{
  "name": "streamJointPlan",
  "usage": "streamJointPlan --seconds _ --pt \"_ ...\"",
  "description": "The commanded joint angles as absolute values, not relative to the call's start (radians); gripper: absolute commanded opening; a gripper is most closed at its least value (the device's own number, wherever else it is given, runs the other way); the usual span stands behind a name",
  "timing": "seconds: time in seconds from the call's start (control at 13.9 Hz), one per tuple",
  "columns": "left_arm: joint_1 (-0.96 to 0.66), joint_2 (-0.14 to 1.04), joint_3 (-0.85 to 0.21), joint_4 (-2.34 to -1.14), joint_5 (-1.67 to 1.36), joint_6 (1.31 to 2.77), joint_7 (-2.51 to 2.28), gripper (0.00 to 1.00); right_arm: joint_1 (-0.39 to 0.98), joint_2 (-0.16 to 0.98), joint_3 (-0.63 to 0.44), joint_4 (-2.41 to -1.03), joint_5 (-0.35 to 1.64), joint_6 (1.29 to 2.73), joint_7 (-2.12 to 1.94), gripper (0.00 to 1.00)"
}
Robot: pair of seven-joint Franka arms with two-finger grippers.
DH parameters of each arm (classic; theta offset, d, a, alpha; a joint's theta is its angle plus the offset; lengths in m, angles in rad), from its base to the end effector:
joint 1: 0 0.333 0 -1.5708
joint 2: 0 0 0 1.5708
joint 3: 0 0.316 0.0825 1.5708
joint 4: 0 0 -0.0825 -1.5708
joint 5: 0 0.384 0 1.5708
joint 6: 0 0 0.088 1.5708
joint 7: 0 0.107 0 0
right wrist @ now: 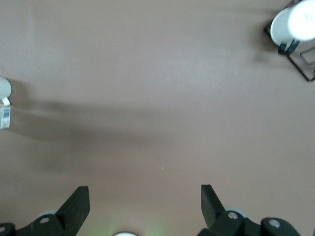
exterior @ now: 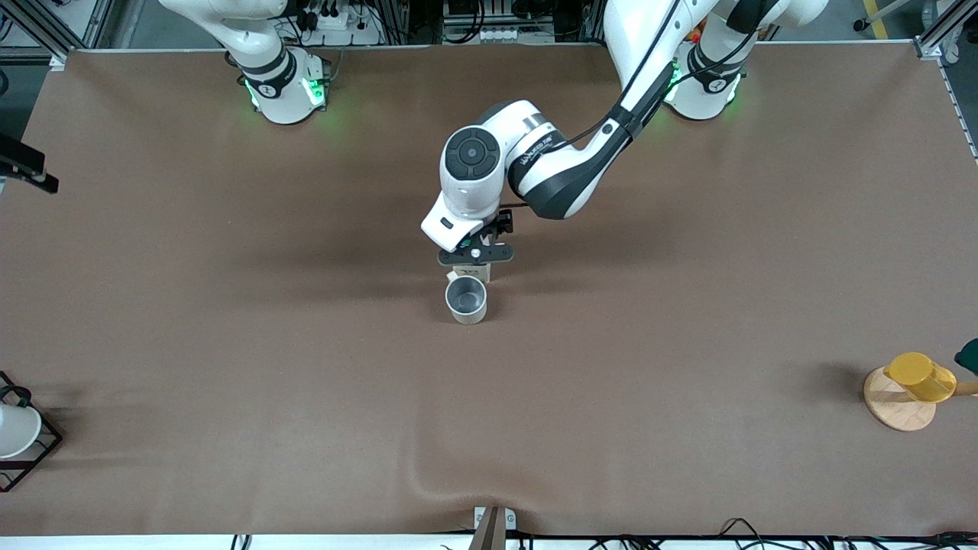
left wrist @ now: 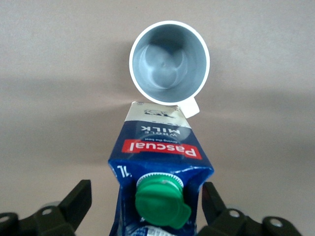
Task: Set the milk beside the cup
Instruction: 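Move the carton with the left gripper above the mug while the right gripper withdraws, then lower the carton beside the mug and open the left gripper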
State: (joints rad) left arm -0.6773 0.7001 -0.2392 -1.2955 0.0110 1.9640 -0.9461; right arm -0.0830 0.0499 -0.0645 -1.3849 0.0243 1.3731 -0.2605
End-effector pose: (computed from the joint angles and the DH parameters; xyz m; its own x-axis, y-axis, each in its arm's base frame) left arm 0.4799 -0.5568 0.3390 0.9894 0.0737 -0.1254 0.0829 -0.9941 0.0700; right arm 0.5433 -0.0766 0.6662 0.9916 0.1175 -0.0541 0.1157 -0.9926 -0.0360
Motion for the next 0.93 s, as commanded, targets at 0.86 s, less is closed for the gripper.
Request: streamJointPlan --seconds 0.86 --pt "-0.134 0.232 -0.239 -1.486 0.009 1.663 -0.481 1.0 -0.041 0.002 -0.072 -1.407 0.031 1.325 -0.126 1.0"
